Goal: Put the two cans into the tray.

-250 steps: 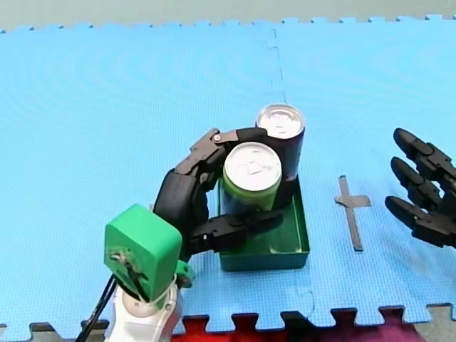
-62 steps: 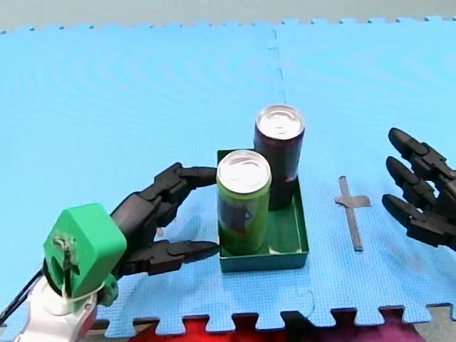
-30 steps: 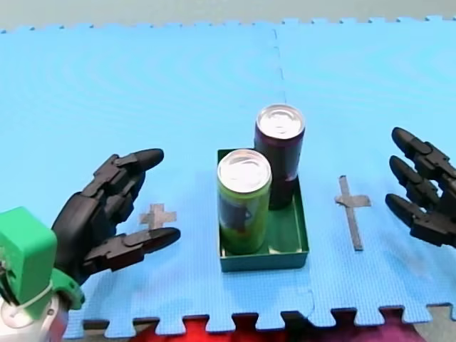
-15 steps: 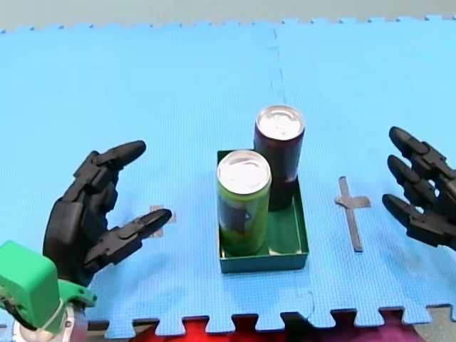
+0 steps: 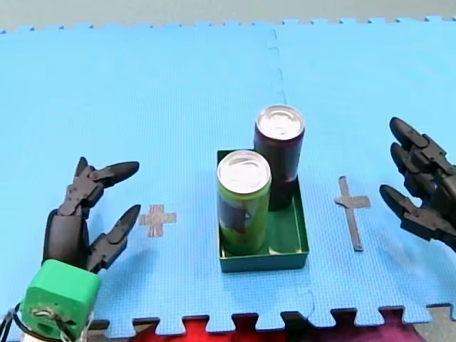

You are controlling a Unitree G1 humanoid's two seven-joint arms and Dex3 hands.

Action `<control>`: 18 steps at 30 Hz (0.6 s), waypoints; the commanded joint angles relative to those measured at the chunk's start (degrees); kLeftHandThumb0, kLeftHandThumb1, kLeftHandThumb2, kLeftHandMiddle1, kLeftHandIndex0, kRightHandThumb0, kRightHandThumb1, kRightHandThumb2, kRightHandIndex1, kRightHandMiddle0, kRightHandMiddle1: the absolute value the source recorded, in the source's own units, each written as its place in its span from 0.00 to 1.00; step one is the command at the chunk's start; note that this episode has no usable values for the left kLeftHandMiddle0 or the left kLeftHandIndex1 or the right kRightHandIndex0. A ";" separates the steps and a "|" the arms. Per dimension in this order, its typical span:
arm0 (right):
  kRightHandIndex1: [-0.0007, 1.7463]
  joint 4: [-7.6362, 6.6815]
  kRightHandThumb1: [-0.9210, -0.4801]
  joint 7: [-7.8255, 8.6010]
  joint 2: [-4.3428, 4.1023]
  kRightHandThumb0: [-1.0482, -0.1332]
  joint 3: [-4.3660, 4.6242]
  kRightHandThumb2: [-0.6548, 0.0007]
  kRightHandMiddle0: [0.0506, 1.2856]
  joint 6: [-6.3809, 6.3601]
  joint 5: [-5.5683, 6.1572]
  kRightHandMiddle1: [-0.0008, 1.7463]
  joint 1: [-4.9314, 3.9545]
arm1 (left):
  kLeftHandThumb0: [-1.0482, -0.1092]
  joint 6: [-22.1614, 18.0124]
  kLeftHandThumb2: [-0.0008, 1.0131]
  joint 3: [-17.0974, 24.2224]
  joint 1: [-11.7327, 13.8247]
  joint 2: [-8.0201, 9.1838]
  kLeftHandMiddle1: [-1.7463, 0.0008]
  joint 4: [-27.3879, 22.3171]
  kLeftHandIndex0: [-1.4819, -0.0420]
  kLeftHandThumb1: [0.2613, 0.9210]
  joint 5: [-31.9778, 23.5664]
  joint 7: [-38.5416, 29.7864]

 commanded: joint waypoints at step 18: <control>0.02 1.16 0.00 -14.29 -1.55 0.00 4.95 0.25 0.19 -6.95 -8.18 0.02 1.18 | 0.00 -5.64 0.40 -0.85 0.80 4.39 1.00 4.80 0.76 1.00 -5.85 -4.96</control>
